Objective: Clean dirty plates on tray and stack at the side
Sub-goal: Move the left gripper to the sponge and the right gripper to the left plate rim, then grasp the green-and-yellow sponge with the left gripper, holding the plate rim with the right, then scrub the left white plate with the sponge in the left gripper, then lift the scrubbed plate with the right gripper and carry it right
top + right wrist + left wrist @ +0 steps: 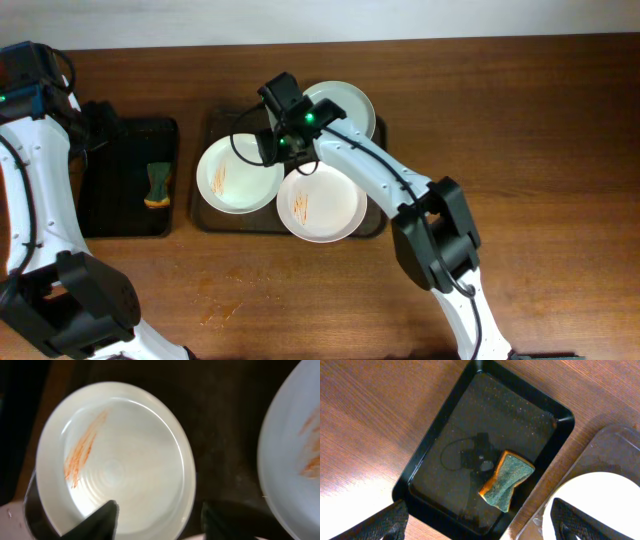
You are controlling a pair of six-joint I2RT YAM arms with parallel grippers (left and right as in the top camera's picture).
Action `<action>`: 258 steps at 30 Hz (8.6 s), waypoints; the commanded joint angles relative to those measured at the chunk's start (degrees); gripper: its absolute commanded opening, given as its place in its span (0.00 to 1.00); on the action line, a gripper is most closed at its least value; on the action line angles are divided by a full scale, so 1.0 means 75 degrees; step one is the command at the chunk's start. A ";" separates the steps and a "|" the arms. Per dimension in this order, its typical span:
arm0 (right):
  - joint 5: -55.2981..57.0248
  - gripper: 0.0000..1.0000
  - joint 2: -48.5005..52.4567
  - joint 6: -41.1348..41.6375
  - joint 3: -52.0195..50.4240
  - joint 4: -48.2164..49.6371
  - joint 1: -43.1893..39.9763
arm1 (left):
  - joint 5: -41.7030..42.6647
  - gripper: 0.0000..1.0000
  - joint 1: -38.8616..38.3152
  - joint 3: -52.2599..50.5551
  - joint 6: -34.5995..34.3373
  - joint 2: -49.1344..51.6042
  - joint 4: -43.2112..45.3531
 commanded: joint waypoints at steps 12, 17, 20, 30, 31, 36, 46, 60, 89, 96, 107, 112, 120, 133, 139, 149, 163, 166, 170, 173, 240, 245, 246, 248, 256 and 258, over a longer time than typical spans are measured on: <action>0.1061 0.47 0.0743 0.1236 0.0122 0.0513 0.0090 | 0.0283 0.89 -0.0009 0.0087 0.0291 0.0385 0.0009; 0.0839 0.31 0.0766 0.1574 0.0096 0.0274 0.0152 | 0.0924 0.89 -0.0009 0.0087 0.0705 0.0396 -0.0219; 0.0839 0.24 0.0874 0.2043 0.0096 0.0055 0.0149 | 0.0927 0.89 -0.0009 0.0087 0.0702 0.0396 -0.0216; 0.0944 0.04 0.1125 0.2629 0.0096 0.0749 0.0073 | 0.0930 0.89 -0.0009 0.0087 0.0699 0.0399 -0.0233; 0.0953 0.04 0.1125 0.2629 0.0096 0.1037 0.0055 | 0.0930 0.89 -0.0009 0.0087 0.0699 0.0399 -0.0233; 0.0831 0.07 0.1209 0.2623 0.0096 0.0909 0.0055 | 0.0930 0.89 -0.0009 0.0087 0.0699 0.0399 -0.0318; -0.0064 0.04 0.1209 0.2597 0.0099 0.0198 -0.0259 | 0.1131 0.89 -0.0023 -0.0146 0.0702 0.0510 -0.0344; -0.0254 0.04 0.1209 0.2232 0.0096 0.0460 -0.0291 | 0.1183 0.73 -0.0495 -0.0825 0.0758 0.1087 0.0259; -0.0254 0.04 0.1209 0.2052 0.0096 0.0449 -0.0291 | 0.0664 0.53 -0.0519 -0.2961 0.1728 0.1454 0.2398; -0.0256 0.04 0.1209 0.2049 0.0096 0.0501 -0.0291 | 0.0720 0.27 -0.0525 -0.3637 0.1725 0.1454 0.3308; -0.0265 0.04 0.1209 0.2052 0.0096 0.0519 -0.0291 | 0.1801 0.01 -0.0542 -0.2358 0.2098 0.1052 0.2885; -0.0353 0.04 0.1209 0.2052 0.0096 0.0557 -0.0291 | 0.2323 0.01 -0.0938 -0.1588 0.2975 0.0822 0.2136; -0.0463 0.04 0.1209 0.2049 0.0096 0.0542 -0.0294 | 0.1970 0.01 -0.2407 -0.1690 0.3252 0.1405 0.2664; -0.0493 0.04 0.1209 0.2052 0.0096 0.0574 -0.0291 | 0.2637 0.01 -0.2410 -0.1690 0.1853 0.2498 0.1049; -0.0493 0.04 0.1209 0.2052 0.0096 0.0568 -0.0291 | 0.3724 0.01 -0.2410 -0.1690 0.2349 0.2518 0.2101; -0.0493 0.04 0.1209 0.2055 0.0096 0.0571 -0.0291 | 0.0189 0.01 -0.2410 -0.1690 0.0332 0.2570 0.1999; -0.0493 0.04 0.1209 0.2055 0.0096 0.0568 -0.0291 | 0.2398 0.01 -0.2404 -0.1687 0.1676 0.2570 0.3267; -0.0490 0.04 0.1209 0.2055 0.0096 0.0568 -0.0291 | 0.0629 0.01 -0.2410 -0.1687 0.0463 0.2570 0.3244; -0.0490 0.04 0.1209 0.2052 0.0096 0.0565 -0.0291 | 0.1469 0.01 -0.2410 -0.1600 0.0557 0.2567 0.2057; -0.0490 0.04 0.1218 0.2055 0.0096 0.0568 -0.0291 | 0.3270 0.01 -0.2410 -0.1504 0.1970 0.2567 0.1186; -0.1489 0.04 0.1445 0.2253 0.0096 0.0271 -0.0294 | 0.4199 0.01 -0.2002 0.0895 0.1781 0.2588 0.1058; -0.1451 0.04 0.1425 0.1533 0.0624 0.0082 -0.0312 | 0.4033 0.01 -0.1265 0.2320 0.1431 0.2588 0.0181; -0.1329 0.04 0.1422 0.1311 0.0895 -0.0087 -0.0297 | 0.4036 0.01 -0.1139 0.2320 0.1408 0.2588 0.0149; -0.0784 0.04 0.1422 0.0819 0.1620 -0.0644 -0.0274 | 0.4036 0.01 -0.0933 0.2320 0.1411 0.2588 0.0149; 0.2288 0.04 0.1422 -0.0361 0.5187 -0.3042 0.0207 | 0.3340 0.01 -0.0685 0.2320 0.1413 0.2588 0.0160; 0.3459 0.04 0.1422 -0.0498 0.5537 -0.3098 0.0565 | 0.2990 0.01 -0.0685 0.2320 0.1411 0.2588 0.0163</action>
